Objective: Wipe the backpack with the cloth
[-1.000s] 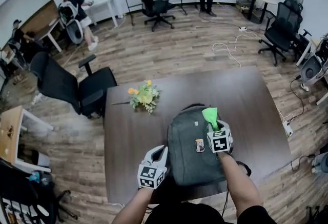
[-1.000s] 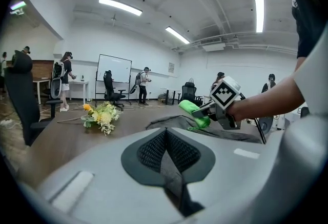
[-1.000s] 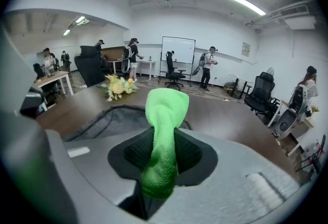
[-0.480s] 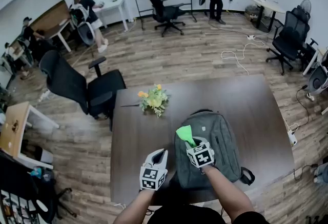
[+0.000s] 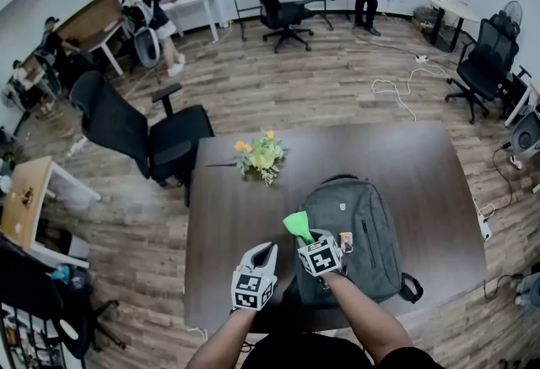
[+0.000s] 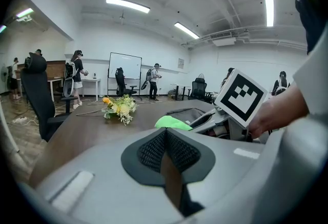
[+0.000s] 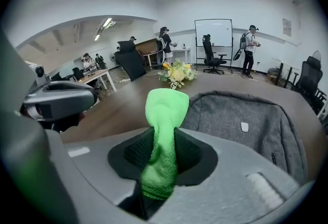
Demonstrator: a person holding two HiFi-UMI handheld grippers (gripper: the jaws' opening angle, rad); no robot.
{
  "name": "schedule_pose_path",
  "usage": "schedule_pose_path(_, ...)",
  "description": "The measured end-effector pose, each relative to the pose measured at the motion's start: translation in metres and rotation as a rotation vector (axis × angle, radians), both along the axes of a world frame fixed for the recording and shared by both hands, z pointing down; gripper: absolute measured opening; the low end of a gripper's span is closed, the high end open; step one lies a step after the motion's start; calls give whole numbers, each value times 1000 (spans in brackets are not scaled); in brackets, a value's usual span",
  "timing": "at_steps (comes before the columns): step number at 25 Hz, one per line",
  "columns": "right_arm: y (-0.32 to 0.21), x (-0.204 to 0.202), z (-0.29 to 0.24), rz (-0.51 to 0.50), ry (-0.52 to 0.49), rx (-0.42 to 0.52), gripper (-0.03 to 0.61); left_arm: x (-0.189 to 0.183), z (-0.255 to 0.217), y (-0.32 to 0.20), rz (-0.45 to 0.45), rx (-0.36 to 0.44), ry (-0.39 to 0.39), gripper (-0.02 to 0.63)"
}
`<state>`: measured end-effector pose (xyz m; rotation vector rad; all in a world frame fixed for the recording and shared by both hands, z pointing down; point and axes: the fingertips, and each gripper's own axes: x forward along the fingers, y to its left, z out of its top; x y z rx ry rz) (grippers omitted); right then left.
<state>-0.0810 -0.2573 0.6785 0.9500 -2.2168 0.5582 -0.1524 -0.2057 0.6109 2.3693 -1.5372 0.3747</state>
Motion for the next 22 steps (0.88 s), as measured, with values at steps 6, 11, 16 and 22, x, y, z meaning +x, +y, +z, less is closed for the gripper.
schedule_pose_path(6,-10,19,10,40,41,0,106,1,6,0,-5,-19,0,17)
schedule_pose_path(11,-13,41,17,94,58,-22,106,3,10,0,-2,-28,0,17)
schedule_pose_path(16,-17,72,22,152,99,-36,106,2,21,0,-33,-81,-13,17)
schedule_pose_path(22,-19,119,27,211,166,-41,106,13,23,-2,-7,-78,-16,17)
